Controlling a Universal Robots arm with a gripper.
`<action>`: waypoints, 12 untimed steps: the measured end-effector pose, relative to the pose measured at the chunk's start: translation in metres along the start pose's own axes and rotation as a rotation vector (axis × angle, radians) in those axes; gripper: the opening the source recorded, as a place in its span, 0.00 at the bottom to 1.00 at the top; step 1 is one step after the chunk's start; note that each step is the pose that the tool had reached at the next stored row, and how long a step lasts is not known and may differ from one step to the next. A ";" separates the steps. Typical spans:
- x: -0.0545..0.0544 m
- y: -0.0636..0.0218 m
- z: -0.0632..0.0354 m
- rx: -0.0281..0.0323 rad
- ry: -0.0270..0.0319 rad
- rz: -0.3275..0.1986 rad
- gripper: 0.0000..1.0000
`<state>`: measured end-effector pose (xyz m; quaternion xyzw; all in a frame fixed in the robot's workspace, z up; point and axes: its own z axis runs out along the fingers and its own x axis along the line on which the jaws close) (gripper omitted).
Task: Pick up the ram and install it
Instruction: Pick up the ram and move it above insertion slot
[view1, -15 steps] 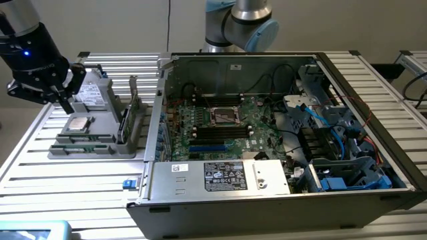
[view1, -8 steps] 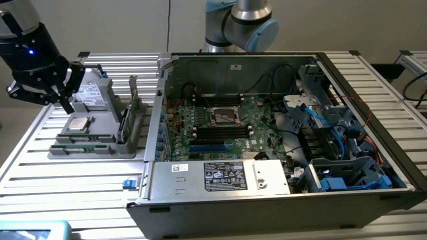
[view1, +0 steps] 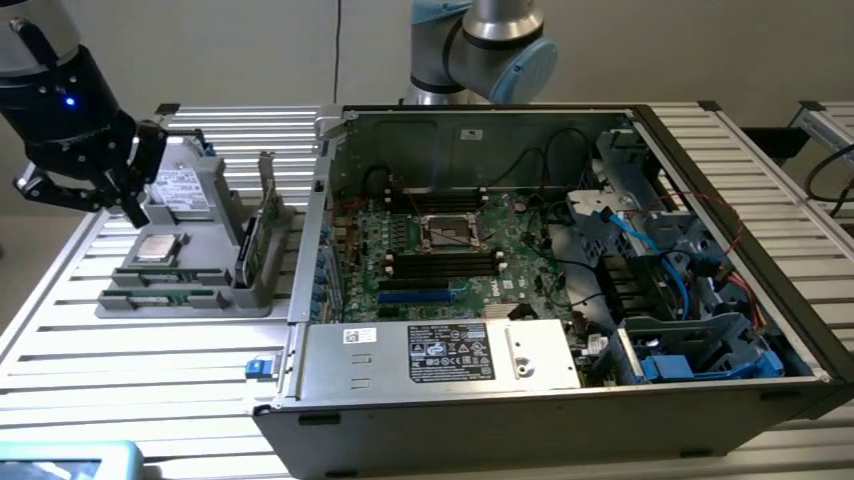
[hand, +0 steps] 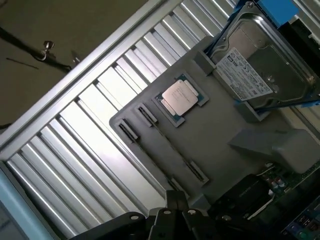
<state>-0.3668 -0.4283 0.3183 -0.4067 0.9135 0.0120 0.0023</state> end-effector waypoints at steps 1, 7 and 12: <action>0.000 0.0000 0.0000 -0.0002 0.0004 -0.018 0.11; 0.000 0.0000 0.0000 -0.0017 0.0025 -0.127 0.11; 0.000 0.0000 0.0000 -0.0028 0.0042 -0.218 0.11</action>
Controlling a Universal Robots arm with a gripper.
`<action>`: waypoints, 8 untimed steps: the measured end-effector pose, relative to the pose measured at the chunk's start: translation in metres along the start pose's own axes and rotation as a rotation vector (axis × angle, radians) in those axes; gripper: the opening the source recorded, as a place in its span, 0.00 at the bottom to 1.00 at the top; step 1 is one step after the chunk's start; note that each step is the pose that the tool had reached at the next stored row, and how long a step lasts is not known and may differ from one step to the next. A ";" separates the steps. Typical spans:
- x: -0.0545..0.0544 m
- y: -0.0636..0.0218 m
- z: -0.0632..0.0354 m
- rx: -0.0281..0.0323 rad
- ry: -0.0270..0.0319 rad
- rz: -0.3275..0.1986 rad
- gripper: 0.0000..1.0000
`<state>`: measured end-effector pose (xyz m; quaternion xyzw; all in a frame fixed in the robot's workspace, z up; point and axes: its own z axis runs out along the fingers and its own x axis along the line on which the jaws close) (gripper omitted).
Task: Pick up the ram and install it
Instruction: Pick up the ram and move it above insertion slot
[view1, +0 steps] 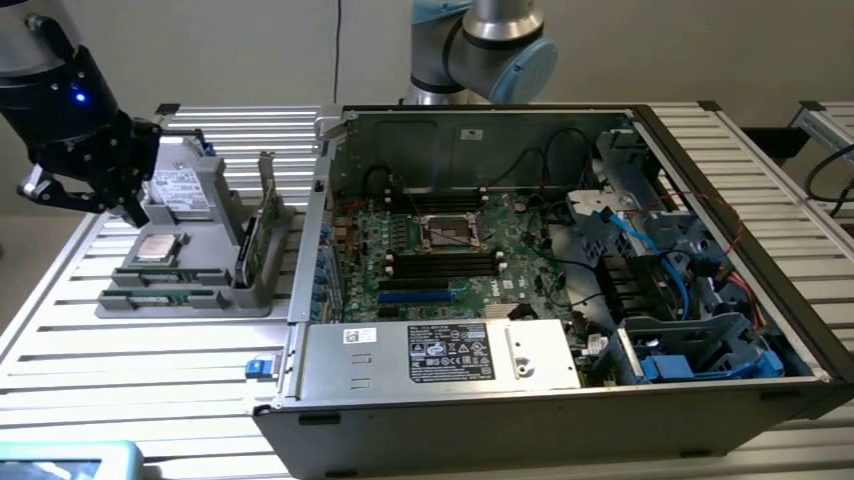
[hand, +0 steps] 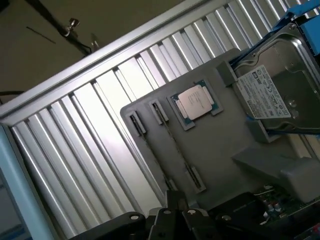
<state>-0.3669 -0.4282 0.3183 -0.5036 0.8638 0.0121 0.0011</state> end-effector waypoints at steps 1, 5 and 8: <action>0.000 0.0000 0.0000 -0.0002 0.0004 -0.018 0.11; 0.000 0.0000 0.0000 -0.0013 0.0018 -0.092 0.11; 0.000 0.0000 0.0000 -0.0019 0.0028 -0.145 0.11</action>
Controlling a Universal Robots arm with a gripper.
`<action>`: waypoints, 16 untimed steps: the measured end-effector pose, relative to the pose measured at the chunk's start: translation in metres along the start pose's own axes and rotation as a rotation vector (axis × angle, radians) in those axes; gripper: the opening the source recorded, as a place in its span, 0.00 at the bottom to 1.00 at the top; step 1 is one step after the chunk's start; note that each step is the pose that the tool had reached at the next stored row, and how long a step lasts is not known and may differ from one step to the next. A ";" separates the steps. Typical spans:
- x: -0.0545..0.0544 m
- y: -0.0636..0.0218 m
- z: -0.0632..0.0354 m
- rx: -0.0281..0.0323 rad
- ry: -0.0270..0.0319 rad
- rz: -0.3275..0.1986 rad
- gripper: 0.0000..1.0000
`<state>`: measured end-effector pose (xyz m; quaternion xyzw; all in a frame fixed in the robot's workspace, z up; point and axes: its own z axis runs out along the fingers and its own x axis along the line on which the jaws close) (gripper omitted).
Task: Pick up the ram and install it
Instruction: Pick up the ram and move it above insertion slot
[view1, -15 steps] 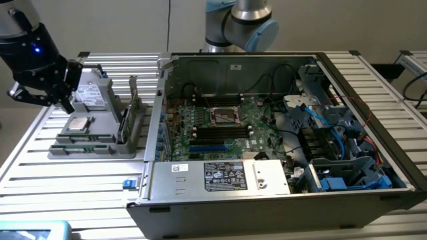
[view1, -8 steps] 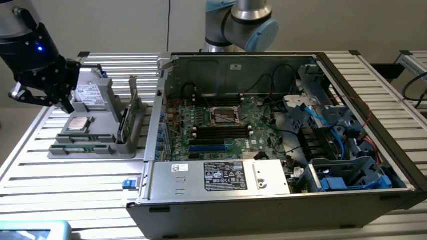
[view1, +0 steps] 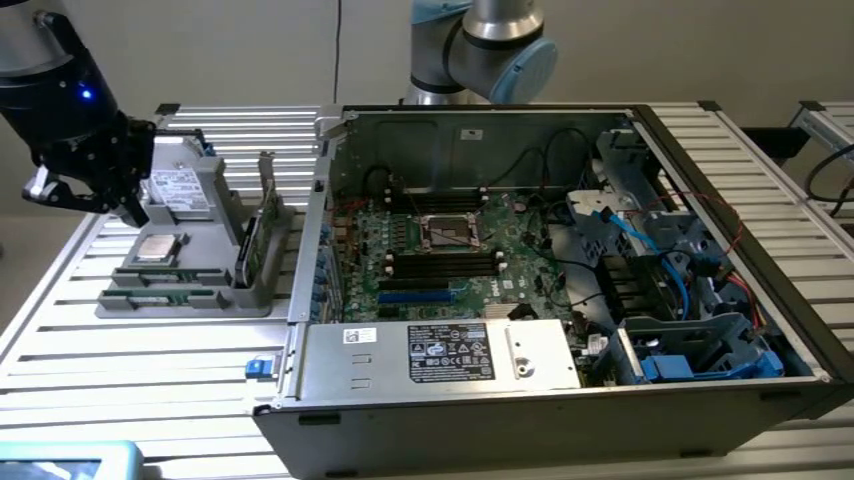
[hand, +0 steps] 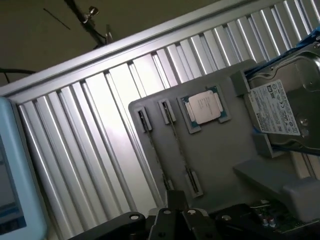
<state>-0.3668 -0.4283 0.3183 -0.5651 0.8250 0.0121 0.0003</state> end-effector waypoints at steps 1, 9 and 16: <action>0.000 0.0000 0.0000 -0.0003 0.0003 -0.019 0.11; 0.000 0.0000 0.0000 -0.0020 0.0031 -0.168 0.11; 0.000 0.0000 0.0000 -0.0031 0.0054 -0.295 0.11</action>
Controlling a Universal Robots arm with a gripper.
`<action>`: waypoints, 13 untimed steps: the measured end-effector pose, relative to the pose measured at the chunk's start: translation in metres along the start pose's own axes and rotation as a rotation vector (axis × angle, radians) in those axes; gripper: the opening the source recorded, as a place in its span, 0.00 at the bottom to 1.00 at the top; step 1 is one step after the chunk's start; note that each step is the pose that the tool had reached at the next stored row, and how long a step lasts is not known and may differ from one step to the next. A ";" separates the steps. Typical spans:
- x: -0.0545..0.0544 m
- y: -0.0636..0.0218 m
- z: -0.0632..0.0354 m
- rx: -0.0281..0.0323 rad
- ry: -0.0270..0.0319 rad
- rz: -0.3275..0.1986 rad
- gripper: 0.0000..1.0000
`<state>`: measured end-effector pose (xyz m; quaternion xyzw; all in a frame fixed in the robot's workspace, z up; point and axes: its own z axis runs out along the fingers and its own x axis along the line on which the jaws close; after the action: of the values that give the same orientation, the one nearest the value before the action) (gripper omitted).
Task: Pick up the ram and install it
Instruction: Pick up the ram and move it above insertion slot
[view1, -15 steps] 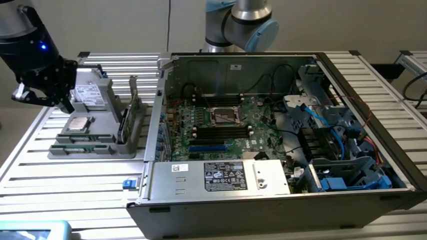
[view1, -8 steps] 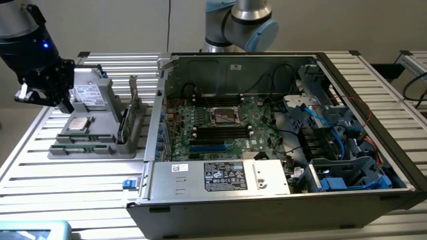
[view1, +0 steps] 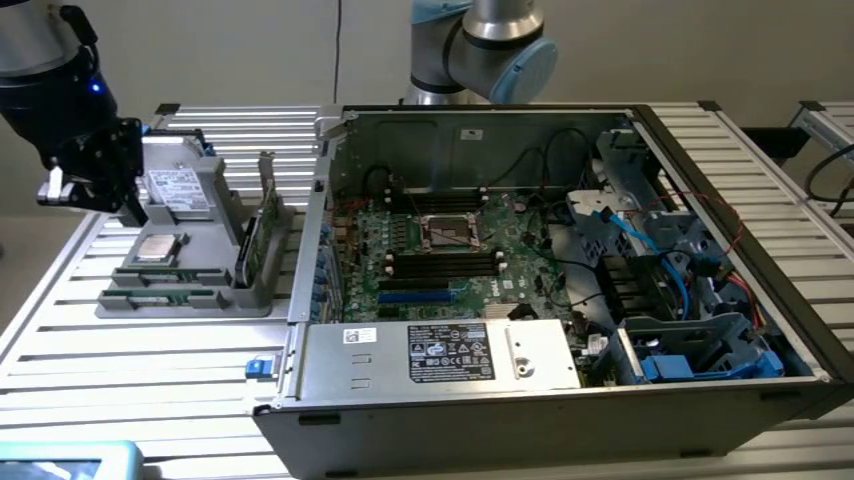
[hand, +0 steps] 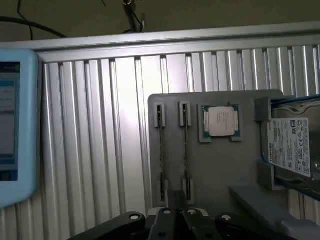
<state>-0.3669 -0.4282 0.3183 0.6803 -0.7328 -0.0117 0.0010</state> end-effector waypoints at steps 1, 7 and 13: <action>0.000 0.0000 0.0000 0.0000 0.0003 -0.018 0.11; 0.000 0.0000 0.0000 -0.0003 0.0008 -0.043 0.11; 0.000 0.0000 0.0000 -0.0004 0.0009 -0.043 0.24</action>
<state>-0.3669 -0.4283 0.3183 0.6959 -0.7180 -0.0115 0.0012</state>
